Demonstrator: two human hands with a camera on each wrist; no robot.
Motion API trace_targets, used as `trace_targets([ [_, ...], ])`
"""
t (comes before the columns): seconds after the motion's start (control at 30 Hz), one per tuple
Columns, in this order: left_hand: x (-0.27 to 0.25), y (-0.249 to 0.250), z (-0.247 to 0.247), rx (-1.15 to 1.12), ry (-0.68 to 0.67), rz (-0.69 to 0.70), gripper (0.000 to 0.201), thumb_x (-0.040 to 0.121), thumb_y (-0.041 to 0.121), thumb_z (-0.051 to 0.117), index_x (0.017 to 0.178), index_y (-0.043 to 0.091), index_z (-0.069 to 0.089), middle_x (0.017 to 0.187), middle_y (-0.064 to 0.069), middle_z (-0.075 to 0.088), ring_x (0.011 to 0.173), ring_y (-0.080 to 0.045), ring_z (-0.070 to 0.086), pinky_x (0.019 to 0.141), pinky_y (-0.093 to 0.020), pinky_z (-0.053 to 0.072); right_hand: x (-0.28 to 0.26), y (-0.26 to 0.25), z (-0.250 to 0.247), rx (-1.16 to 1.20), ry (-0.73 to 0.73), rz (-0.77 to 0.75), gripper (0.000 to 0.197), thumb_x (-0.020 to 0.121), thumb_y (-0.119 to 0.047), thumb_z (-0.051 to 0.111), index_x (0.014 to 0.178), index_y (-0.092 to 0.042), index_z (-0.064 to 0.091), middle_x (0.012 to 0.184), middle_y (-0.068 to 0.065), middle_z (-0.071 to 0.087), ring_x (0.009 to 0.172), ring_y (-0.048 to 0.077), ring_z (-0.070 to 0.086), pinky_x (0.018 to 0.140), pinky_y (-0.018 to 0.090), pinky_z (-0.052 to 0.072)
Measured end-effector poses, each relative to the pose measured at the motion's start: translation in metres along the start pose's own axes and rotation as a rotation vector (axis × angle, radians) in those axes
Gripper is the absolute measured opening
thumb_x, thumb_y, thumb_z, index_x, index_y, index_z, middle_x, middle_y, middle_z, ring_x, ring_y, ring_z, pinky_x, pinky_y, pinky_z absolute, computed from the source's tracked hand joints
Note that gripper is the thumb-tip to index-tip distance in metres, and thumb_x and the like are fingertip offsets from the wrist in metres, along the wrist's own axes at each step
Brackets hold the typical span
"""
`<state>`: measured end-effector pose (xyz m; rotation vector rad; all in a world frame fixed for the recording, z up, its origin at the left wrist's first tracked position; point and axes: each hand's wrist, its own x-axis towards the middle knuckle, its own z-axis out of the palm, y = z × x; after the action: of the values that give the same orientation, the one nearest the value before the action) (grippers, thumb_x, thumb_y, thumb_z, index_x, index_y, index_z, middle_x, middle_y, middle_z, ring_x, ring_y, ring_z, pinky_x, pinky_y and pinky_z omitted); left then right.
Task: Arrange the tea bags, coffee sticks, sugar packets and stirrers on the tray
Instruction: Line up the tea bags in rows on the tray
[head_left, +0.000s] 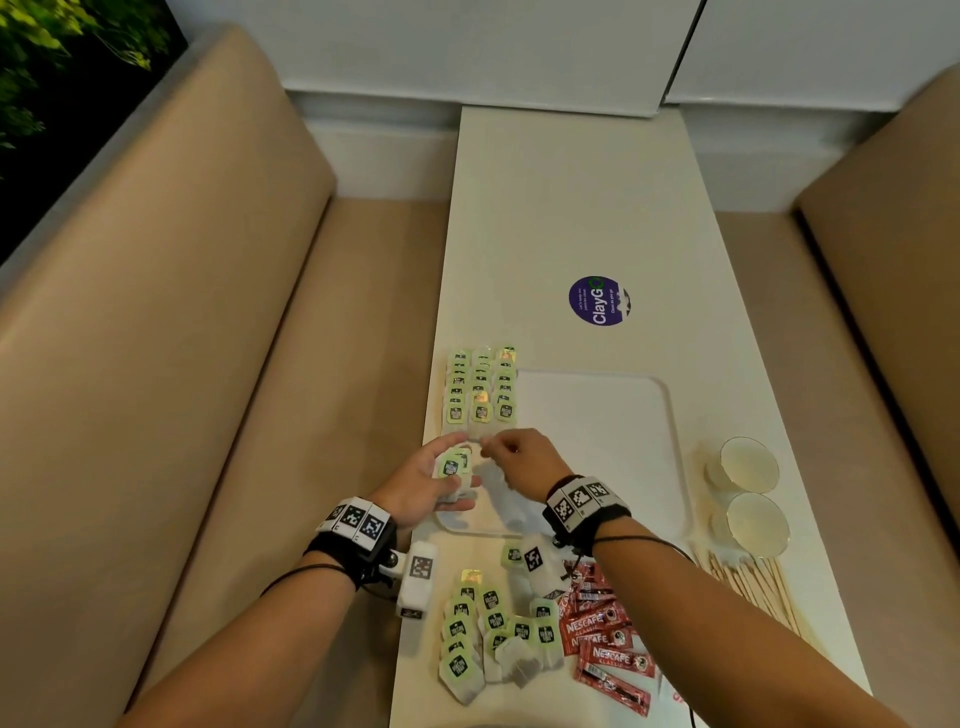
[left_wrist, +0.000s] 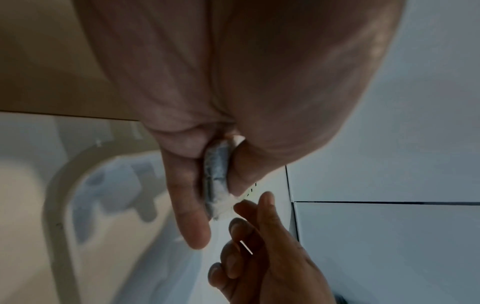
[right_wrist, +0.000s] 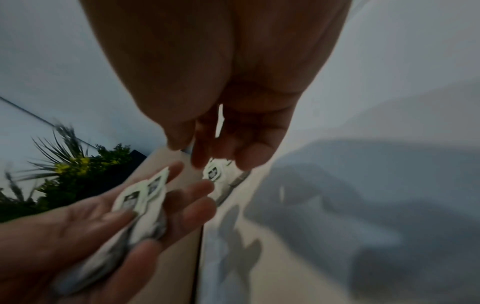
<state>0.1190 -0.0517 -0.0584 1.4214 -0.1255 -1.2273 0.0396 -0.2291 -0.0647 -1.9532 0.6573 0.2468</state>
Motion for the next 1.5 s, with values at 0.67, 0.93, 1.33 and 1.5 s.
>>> trace_targets([
  [0.67, -0.002, 0.001, -0.009, 0.187, 0.248, 0.043, 0.029, 0.092, 0.018, 0.072, 0.117, 0.006, 0.063, 0.088, -0.011, 0.070, 0.070, -0.015, 0.064, 0.062, -0.029, 0.053, -0.016, -0.012, 0.017, 0.114, -0.037, -0.130, 0.025, 0.102, -0.033, 0.057, 0.081, -0.021, 0.063, 0.073, -0.007, 0.065, 0.064, 0.012, 0.062, 0.068, 0.028, 0.051],
  [0.93, 0.003, -0.002, -0.015, 0.189, 0.289, 0.049, 0.023, 0.093, 0.016, 0.070, 0.112, 0.005, 0.063, 0.084, -0.011, 0.069, 0.071, -0.018, 0.065, 0.062, -0.030, 0.055, -0.017, -0.004, 0.025, 0.001, -0.074, -0.089, 0.020, 0.099, -0.031, 0.062, 0.081, -0.022, 0.063, 0.072, -0.008, 0.063, 0.060, 0.009, 0.062, 0.063, 0.023, 0.049],
  [1.33, -0.003, -0.005, -0.029, 0.148, 0.441, -0.041, 0.035, 0.089, -0.009, 0.041, 0.105, 0.005, 0.070, 0.089, -0.015, 0.065, 0.080, -0.022, 0.062, 0.085, -0.040, 0.058, 0.029, -0.011, 0.037, -0.141, 0.043, 0.066, 0.028, 0.097, -0.022, 0.062, 0.077, -0.005, 0.070, 0.077, 0.009, 0.069, 0.076, 0.024, 0.063, 0.076, 0.033, 0.051],
  [1.5, -0.004, -0.006, -0.033, 0.148, 0.410, -0.036, 0.029, 0.092, -0.006, 0.044, 0.099, 0.007, 0.070, 0.085, -0.016, 0.063, 0.081, -0.023, 0.063, 0.082, -0.040, 0.058, 0.040, -0.013, 0.044, -0.197, 0.053, 0.123, 0.037, 0.096, -0.022, 0.061, 0.059, -0.021, 0.057, 0.059, -0.006, 0.053, 0.060, 0.014, 0.053, 0.066, 0.027, 0.043],
])
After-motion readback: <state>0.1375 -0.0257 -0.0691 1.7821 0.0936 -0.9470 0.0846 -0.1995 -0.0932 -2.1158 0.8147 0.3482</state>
